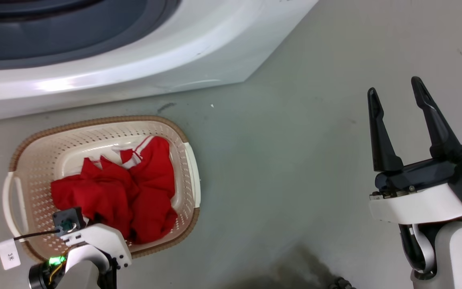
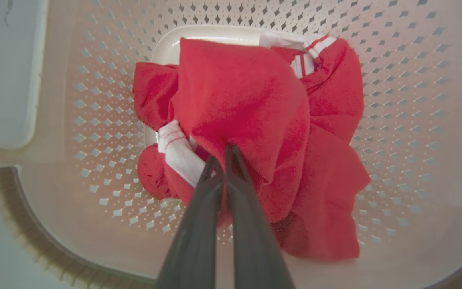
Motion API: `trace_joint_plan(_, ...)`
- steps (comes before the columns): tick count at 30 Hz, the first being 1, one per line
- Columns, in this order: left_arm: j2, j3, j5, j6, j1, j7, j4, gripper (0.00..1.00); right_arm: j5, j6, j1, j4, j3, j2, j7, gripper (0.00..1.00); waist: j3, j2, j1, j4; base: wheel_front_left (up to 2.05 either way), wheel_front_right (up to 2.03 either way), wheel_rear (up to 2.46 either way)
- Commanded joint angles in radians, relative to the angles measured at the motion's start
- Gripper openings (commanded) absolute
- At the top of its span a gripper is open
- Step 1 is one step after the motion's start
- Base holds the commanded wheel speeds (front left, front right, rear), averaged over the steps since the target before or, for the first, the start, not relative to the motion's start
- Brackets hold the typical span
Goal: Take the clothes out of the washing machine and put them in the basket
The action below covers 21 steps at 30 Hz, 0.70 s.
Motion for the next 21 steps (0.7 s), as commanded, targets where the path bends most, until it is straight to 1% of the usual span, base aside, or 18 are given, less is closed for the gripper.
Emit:
trace_joint_plan(1,-0.001,0.003,-0.003,-0.004,-0.015,-0.003,0.020,0.00,0.007,-0.001,-0.014,0.000,0.002,0.001,-0.004,1.00,0.034,-0.0001,-0.0002,-0.022,0.00,0.00,0.00)
trace_joint_plan(4,-0.011,0.014,-0.017,-0.006,-0.041,-0.003,0.081,0.00,0.004,-0.001,-0.023,-0.003,0.000,0.001,-0.010,1.00,0.054,-0.0001,-0.0002,-0.026,0.00,0.00,0.00)
trace_joint_plan(5,-0.014,0.015,-0.018,-0.010,-0.044,-0.003,0.099,0.04,0.002,-0.001,-0.023,-0.003,-0.002,0.001,-0.010,1.00,0.057,-0.0001,-0.0002,-0.025,0.00,0.00,0.00)
trace_joint_plan(6,-0.017,0.019,-0.024,-0.008,-0.049,-0.003,0.111,0.22,-0.001,-0.001,-0.020,-0.002,-0.004,0.001,-0.011,1.00,0.059,-0.0001,-0.0002,-0.024,0.00,0.00,0.00)
trace_joint_plan(8,-0.023,0.023,-0.025,-0.015,-0.059,-0.003,0.129,0.47,-0.007,-0.001,-0.019,0.001,-0.006,0.001,-0.011,1.00,0.057,-0.0001,-0.0002,-0.019,0.00,0.00,0.00)
trace_joint_plan(9,-0.026,0.026,-0.029,-0.018,-0.062,-0.003,0.135,0.85,-0.010,-0.001,-0.019,0.002,-0.006,0.001,-0.010,1.00,0.053,-0.0001,-0.0002,-0.016,0.00,0.00,0.00)
trace_joint_plan(10,-0.028,0.030,-0.031,-0.018,-0.065,-0.003,0.136,1.00,-0.012,-0.001,-0.018,0.004,-0.006,0.001,-0.009,1.00,0.047,-0.0001,-0.0002,-0.012,0.00,0.00,0.00)
trace_joint_plan(15,-0.038,0.038,-0.026,-0.031,-0.047,-0.003,0.126,1.00,-0.020,-0.001,-0.008,0.021,-0.006,0.001,-0.007,1.00,-0.023,-0.0001,-0.0002,0.009,0.00,0.00,0.00)
trace_joint_plan(21,-0.050,0.059,-0.017,-0.051,0.019,-0.003,0.088,1.00,-0.019,-0.001,0.032,0.052,-0.009,0.001,0.000,1.00,-0.173,-0.0001,-0.0002,0.037,0.00,0.00,0.00)
